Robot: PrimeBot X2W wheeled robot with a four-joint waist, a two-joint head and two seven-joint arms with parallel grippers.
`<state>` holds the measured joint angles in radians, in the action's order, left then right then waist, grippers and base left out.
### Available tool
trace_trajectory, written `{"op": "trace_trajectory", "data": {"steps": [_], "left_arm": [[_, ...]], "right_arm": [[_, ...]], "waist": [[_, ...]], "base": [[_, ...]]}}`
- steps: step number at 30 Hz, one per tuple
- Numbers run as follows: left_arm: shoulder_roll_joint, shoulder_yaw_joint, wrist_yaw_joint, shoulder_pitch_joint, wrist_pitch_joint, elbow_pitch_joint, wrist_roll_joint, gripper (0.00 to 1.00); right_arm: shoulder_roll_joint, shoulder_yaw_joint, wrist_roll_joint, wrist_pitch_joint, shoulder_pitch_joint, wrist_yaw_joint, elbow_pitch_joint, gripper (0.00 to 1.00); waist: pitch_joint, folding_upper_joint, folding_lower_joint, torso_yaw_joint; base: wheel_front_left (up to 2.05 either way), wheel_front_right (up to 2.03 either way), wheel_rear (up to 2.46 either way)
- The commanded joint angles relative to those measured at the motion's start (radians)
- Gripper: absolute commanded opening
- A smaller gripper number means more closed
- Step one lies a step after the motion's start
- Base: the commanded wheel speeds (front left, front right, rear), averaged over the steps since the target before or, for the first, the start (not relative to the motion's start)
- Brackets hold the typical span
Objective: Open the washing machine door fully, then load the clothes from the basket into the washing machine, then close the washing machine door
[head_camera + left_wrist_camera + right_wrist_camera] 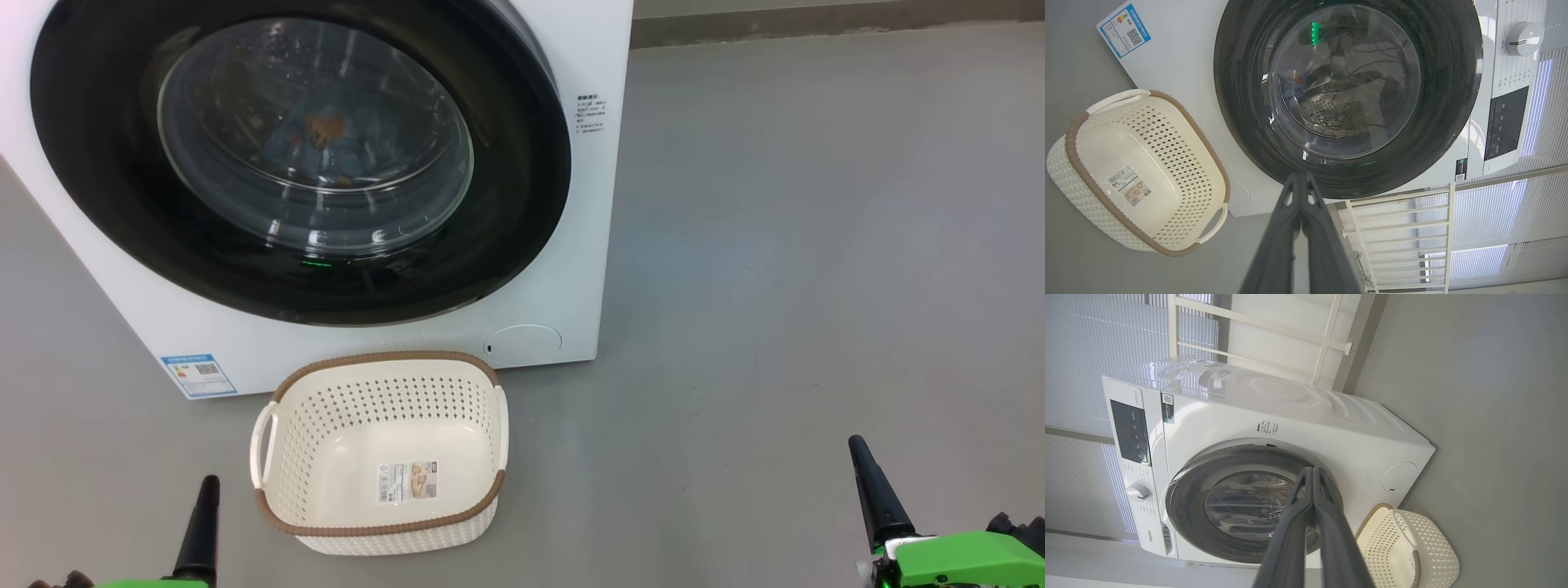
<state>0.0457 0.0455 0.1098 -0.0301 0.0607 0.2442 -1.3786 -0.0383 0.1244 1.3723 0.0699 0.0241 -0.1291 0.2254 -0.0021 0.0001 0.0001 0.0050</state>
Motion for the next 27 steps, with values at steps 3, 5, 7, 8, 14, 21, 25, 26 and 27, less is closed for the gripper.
{"op": "trace_trajectory", "data": {"steps": [3,5,7,8,14,21,25,26,27], "left_arm": [[0.01,0.04,0.012,-0.051,0.015,-0.014,-0.061,0.0],[0.009,0.044,0.013,-0.055,0.02,-0.012,-0.083,0.0],[0.008,0.048,0.014,-0.059,0.025,-0.01,-0.106,0.0],[0.008,0.05,0.015,-0.06,0.028,-0.009,-0.117,0.0],[0.006,0.06,0.018,-0.069,0.041,-0.004,-0.174,0.0],[0.005,0.069,0.021,-0.078,0.053,0.001,-0.229,0.0],[0.005,0.069,0.021,-0.078,0.053,0.001,-0.229,0.0],[0.005,0.069,0.021,-0.078,0.053,0.001,-0.23,0.0],[0.005,0.069,0.021,-0.078,0.053,0.001,-0.23,0.0]], "right_arm": [[-0.014,-0.016,0.063,0.011,0.055,-0.001,-0.012,0.0],[-0.014,-0.016,0.087,0.015,0.059,-0.001,-0.008,0.0],[-0.014,-0.015,0.111,0.019,0.063,-0.001,-0.004,0.0],[-0.014,-0.015,0.123,0.021,0.065,-0.001,-0.002,0.0],[-0.015,-0.015,0.182,0.031,0.074,-0.002,0.009,0.0],[-0.016,-0.015,0.24,0.04,0.083,-0.002,0.019,0.0],[-0.015,-0.014,0.239,0.04,0.084,-0.002,0.019,0.0],[-0.015,-0.014,0.239,0.04,0.084,-0.002,0.019,0.0],[-0.015,-0.014,0.239,0.04,0.084,-0.002,0.019,0.0]], "waist": [[0.001,-0.0001,-0.0001,-0.001],[0.002,-0.0001,-0.0001,-0.002],[0.002,-0.0001,-0.0001,-0.002],[0.002,-0.0001,-0.0001,-0.002],[0.004,-0.0001,-0.0001,-0.004],[0.005,-0.0001,-0.0001,-0.005],[0.005,-0.0001,-0.0001,-0.005],[0.005,-0.0001,-0.0001,-0.005],[0.005,-0.0001,-0.0001,-0.005]], "base": [[0.0,0.0,0.0],[0.0,0.0,0.0],[0.0,0.0,0.0],[0.0,0.0,0.0],[0.0,0.0,0.0],[0.0,0.0,0.0],[0.0,0.0,0.0],[0.0,0.0,0.0],[0.0,0.0,0.0]]}}
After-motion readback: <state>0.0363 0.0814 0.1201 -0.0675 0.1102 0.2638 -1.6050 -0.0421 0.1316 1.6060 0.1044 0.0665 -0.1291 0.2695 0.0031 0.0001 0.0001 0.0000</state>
